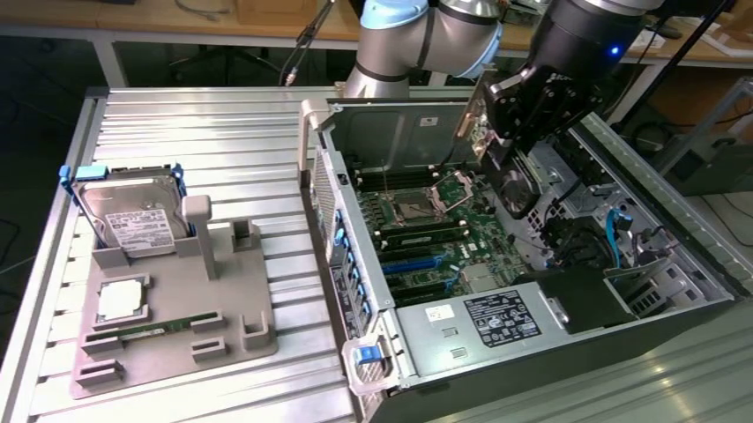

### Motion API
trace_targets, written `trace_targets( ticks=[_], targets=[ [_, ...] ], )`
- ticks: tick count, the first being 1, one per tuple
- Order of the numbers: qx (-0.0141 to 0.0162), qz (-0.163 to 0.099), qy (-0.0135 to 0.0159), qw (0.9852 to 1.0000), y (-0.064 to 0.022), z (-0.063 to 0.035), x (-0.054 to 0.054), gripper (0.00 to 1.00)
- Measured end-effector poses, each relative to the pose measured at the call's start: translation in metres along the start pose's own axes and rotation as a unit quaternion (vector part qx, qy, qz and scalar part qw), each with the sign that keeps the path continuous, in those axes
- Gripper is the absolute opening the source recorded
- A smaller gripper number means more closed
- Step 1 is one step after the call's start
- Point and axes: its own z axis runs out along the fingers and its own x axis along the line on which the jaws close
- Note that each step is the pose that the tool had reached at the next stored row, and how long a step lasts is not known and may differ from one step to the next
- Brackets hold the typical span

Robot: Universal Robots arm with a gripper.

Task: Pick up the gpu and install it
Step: 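Insert the gpu into the slot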

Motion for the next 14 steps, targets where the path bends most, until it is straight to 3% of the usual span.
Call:
trace_targets(
  ticks=[7,14],
  targets=[
    [0.0,-0.01,0.0005,0.9999,0.0,0.0,0.0,0.27],
    [-0.0001,-0.046,0.0022,0.9989,0.0,0.0,-0.0001,0.27]
  ],
)
